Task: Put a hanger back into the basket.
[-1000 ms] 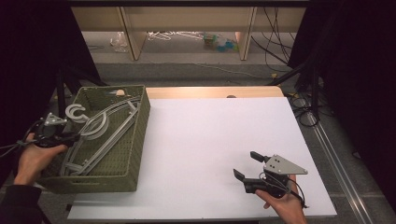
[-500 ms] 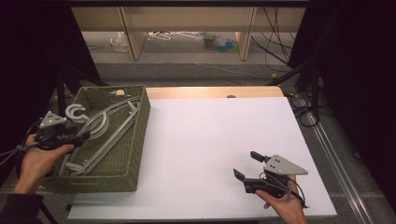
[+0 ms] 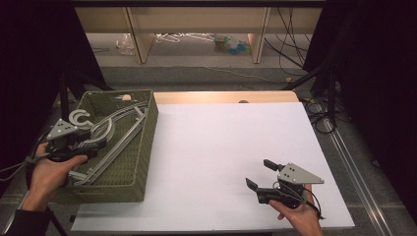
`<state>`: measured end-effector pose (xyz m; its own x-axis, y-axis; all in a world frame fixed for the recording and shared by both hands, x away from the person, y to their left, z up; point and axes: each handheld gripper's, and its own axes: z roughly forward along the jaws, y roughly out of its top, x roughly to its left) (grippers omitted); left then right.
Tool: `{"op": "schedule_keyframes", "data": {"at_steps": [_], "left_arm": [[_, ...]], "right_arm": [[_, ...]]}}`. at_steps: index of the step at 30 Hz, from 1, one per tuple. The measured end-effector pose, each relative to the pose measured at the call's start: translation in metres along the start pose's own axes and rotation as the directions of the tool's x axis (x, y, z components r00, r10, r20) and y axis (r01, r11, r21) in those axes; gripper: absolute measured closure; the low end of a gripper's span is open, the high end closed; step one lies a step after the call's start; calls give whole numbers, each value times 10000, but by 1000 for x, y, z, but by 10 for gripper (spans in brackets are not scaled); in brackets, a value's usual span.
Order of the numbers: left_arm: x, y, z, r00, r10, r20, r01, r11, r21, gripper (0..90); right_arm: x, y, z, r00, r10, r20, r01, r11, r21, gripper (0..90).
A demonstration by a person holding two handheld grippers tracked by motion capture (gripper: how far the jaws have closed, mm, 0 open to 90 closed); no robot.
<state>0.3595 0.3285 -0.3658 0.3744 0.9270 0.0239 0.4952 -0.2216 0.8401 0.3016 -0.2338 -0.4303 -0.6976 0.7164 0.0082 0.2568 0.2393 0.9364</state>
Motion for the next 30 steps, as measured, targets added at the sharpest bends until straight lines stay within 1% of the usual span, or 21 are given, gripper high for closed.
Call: {"op": "schedule_keyframes", "data": {"at_steps": [3,4,5,6,7,8,11,12,13,14,17,18,22,23,24,26,29,30], "left_arm": [[-6,1,3,9998,-15,206,16,10000,-90,345],[-8,1,3,9995,-43,313,48,9999,-161,337],[-11,2,4,9986,-88,515,102,9996,-273,329],[-14,2,4,9970,-218,747,247,9990,-375,319],[-17,3,4,9956,-256,899,297,9986,-447,316],[-19,4,4,9947,-253,993,301,9984,-474,311],[-30,8,4,9907,-139,1355,225,9978,-622,293],[-34,8,4,9897,-159,1425,259,9973,-688,285],[-36,10,4,9889,2,1489,106,9974,-719,282],[-39,10,4,9880,39,1545,81,9970,-772,282],[-46,12,6,9857,181,1675,-39,9964,-844,274],[-49,12,7,9848,105,1732,41,9965,-840,271],[-57,11,9,9812,207,1918,-31,9958,-916,257],[-59,11,10,9810,167,1932,7,9960,-896,256],[-60,11,11,9798,262,1985,-80,9957,-919,255],[-64,11,13,9776,326,2078,-132,9955,-944,254],[-71,11,14,9751,270,2200,-48,9949,-1009,250],[-73,12,14,9741,346,2237,-108,9942,-1068,250]], "right_arm": [[0,0,-1,10000,-34,24,34,10000,87,165],[0,0,0,10000,-29,46,29,10000,24,165],[0,0,0,10000,-19,5,19,10000,4,165],[0,0,0,10000,-1,-7,1,10000,-7,165],[0,0,0,10000,7,-67,-6,10000,21,165],[0,0,0,10000,-13,25,13,10000,47,165],[0,0,-1,10000,-21,14,21,10000,87,165],[0,0,-1,10000,-27,23,27,10000,80,165],[0,0,-1,10000,-17,17,17,10000,84,165],[0,0,0,10000,16,-26,-16,10000,-7,165],[0,0,0,10000,-10,-34,10,10000,36,165],[0,0,0,10000,2,-34,-2,10000,35,165],[0,0,0,10000,-7,-35,7,10000,35,165],[0,0,0,10000,-5,-38,5,10000,39,165],[0,0,0,10000,-8,-42,8,10000,38,165],[0,0,0,10000,-8,-9,8,10000,-10,165],[0,0,0,10000,1,-17,-1,10000,-9,165],[0,0,0,10000,-1,-16,1,10000,-8,165]]}}
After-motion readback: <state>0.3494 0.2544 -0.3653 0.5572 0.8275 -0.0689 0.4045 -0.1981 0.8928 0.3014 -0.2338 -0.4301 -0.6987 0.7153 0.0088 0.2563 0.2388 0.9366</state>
